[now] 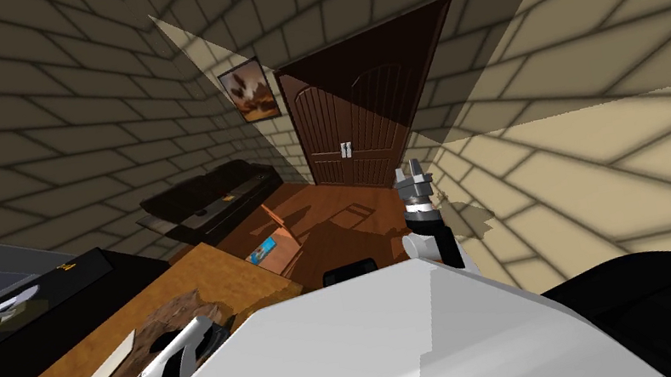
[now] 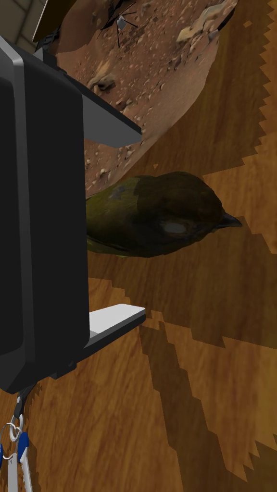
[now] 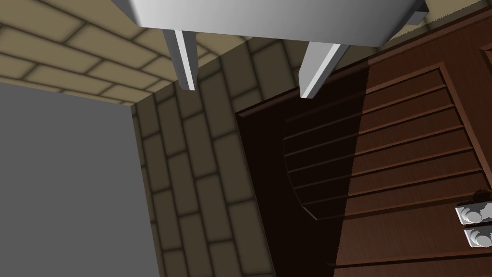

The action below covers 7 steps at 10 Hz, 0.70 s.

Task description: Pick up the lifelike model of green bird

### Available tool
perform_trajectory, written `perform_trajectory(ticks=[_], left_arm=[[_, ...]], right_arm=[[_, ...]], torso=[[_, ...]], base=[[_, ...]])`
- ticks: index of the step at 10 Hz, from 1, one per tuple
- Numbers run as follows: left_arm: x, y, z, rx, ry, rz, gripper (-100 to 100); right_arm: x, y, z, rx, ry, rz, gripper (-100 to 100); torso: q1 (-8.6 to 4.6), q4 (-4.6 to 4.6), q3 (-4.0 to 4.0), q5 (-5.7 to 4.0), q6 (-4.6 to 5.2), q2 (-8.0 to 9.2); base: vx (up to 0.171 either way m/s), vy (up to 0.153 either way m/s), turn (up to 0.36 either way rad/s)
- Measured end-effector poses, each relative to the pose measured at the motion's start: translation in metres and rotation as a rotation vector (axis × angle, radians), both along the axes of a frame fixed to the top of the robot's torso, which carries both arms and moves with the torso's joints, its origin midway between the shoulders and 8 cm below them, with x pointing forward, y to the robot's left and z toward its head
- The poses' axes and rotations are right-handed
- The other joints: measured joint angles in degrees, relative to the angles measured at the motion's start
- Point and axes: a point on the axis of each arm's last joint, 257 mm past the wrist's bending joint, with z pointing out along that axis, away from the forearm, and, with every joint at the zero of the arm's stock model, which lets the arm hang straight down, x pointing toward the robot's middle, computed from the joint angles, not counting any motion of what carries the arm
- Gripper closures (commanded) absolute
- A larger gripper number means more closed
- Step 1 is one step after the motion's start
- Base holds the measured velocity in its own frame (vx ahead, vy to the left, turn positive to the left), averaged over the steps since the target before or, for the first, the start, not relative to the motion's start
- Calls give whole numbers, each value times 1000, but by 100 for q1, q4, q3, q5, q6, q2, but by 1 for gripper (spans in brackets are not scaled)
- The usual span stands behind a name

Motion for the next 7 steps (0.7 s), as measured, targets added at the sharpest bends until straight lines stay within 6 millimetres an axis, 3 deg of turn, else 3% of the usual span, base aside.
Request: perform_trajectory(ticks=[1, 5, 6, 7], left_arm=[[0, 0, 0, 1, -2, 3, 100], [1, 1, 1, 3, -3, 3, 100], [1, 1, 1, 4, -3, 3, 0], [1, 1, 1, 4, -3, 3, 100]], right_arm=[[0, 0, 0, 0, 0, 0, 0], [0, 0, 0, 0, 0, 0, 0], [0, 0, 0, 0, 0, 0, 0], [0, 0, 0, 0, 0, 0, 0]], torso=[[-7, -3, -8, -1, -4, -17], [-3, -11, -23, 8, -5, -38], [-2, -11, -23, 8, -5, -39], [-2, -12, -24, 8, -5, -39]], base=[[0, 0, 0], [0, 0, 0], [0, 0, 0], [23, -17, 104]])
